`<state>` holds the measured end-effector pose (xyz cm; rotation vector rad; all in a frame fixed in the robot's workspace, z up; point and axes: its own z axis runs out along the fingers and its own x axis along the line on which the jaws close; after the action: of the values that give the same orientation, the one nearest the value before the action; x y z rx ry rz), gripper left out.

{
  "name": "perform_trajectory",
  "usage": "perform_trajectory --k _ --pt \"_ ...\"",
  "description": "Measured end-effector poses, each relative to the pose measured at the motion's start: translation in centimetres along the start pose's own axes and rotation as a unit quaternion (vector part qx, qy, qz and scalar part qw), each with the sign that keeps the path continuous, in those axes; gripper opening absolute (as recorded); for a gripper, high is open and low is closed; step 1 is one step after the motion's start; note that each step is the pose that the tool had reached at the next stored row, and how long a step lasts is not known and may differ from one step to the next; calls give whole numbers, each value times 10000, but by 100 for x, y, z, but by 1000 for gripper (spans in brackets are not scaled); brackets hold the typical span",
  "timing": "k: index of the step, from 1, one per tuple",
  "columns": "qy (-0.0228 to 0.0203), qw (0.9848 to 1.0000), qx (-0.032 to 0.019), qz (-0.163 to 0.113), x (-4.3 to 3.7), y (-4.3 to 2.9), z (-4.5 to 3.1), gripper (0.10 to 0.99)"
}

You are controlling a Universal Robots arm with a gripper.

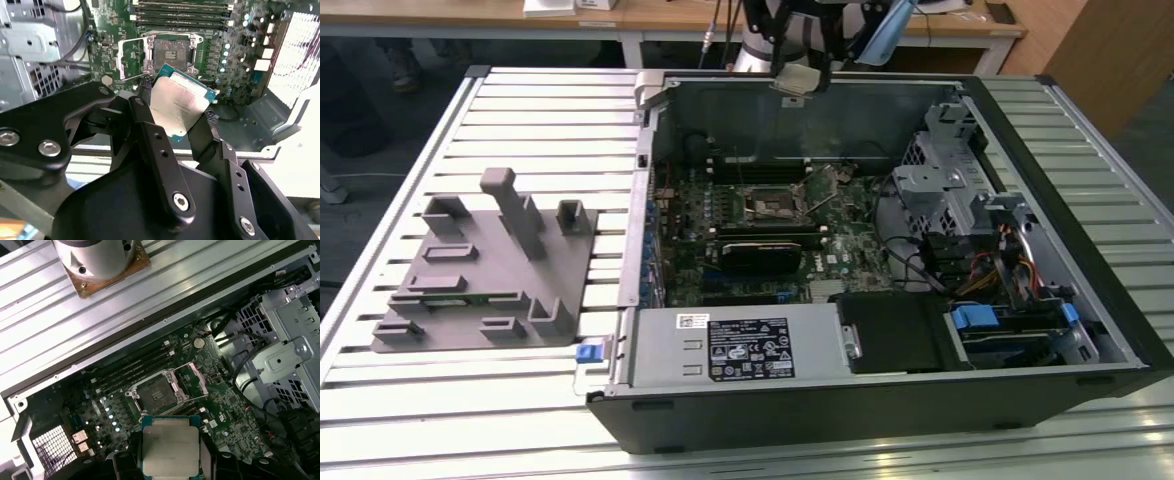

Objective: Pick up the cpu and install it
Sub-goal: 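Place the cpu into insertion slot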

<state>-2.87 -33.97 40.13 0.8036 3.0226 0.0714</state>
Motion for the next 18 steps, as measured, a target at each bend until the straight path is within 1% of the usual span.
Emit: perform_trajectory --k 4,6,8,11,13,15,18 --pt "-16 9994 1 334 0 0 2 541" --pt "-24 9987 1 500 0 0 3 541" --pt "-32 9977 1 673 0 0 5 541" --pt "-44 9957 2 930 0 0 6 541" --pt "-52 9940 2 1091 0 0 7 541" --pt "-60 9920 2 1263 0 0 8 541" --pt "-73 9882 3 1530 0 0 10 541"
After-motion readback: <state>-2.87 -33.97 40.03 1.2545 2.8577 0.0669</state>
